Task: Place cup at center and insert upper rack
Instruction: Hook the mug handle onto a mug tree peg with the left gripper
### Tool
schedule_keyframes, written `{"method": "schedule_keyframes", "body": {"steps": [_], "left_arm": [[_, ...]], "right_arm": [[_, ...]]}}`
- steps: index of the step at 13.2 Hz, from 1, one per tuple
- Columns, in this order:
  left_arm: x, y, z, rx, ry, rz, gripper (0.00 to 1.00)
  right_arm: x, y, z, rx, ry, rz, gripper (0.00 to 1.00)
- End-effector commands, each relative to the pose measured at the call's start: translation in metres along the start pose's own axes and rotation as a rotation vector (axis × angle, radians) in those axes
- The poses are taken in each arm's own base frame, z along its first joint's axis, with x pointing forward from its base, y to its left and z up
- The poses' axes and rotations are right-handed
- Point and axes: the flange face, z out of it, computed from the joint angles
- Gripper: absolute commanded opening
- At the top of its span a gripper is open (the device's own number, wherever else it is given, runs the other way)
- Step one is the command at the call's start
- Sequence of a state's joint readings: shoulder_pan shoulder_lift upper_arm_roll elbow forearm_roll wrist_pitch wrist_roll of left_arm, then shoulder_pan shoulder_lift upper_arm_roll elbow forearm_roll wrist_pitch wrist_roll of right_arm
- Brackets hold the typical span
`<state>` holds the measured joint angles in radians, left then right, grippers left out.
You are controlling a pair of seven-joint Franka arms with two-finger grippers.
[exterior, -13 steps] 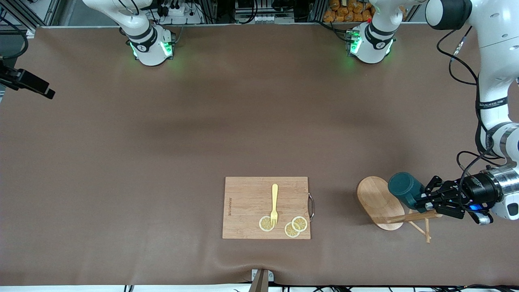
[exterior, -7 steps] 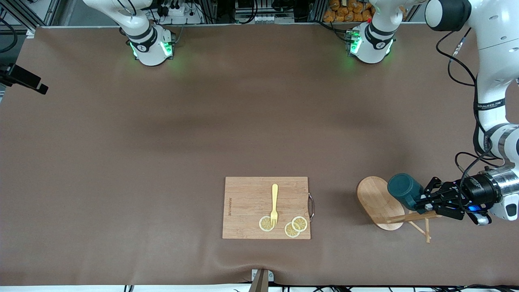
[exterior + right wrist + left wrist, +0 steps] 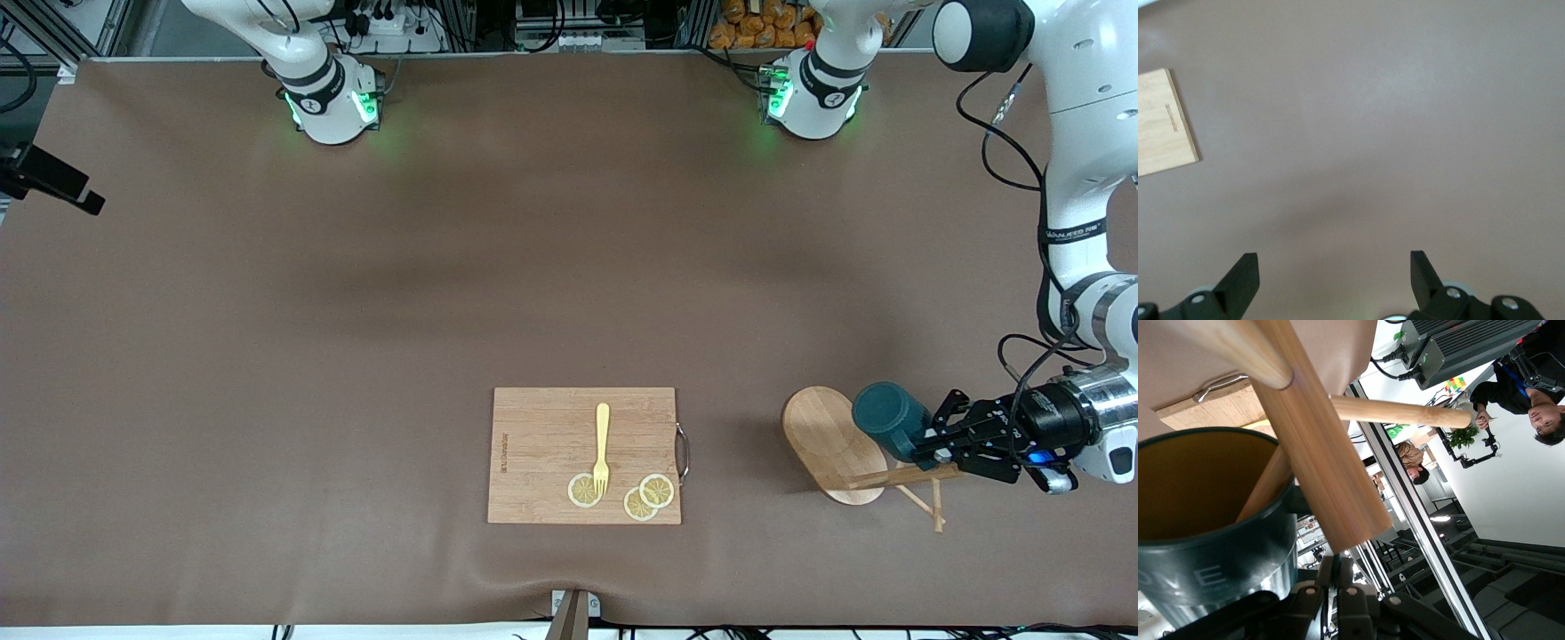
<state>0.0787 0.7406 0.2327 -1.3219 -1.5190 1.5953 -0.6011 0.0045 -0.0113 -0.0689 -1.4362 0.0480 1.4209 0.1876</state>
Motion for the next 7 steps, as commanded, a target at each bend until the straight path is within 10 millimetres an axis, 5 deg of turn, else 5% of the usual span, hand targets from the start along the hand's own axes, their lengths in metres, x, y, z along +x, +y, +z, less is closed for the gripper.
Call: {"method": "schedule_keyframes", "body": {"steps": [1, 7], "left_arm": [[-0.0028, 0.0054, -0.0039, -0.022, -0.024, 0.017, 0.00], [-0.0021, 0.0061, -0.0109, -0.029, -0.017, 0.016, 0.02]], "right_arm": [[0.0102, 0.0007, 0.0057, 0.005, 0.007, -0.002, 1.00], [0.0100, -0.0022, 0.0068, 0.008, 0.003, -0.012, 1.00]]}}
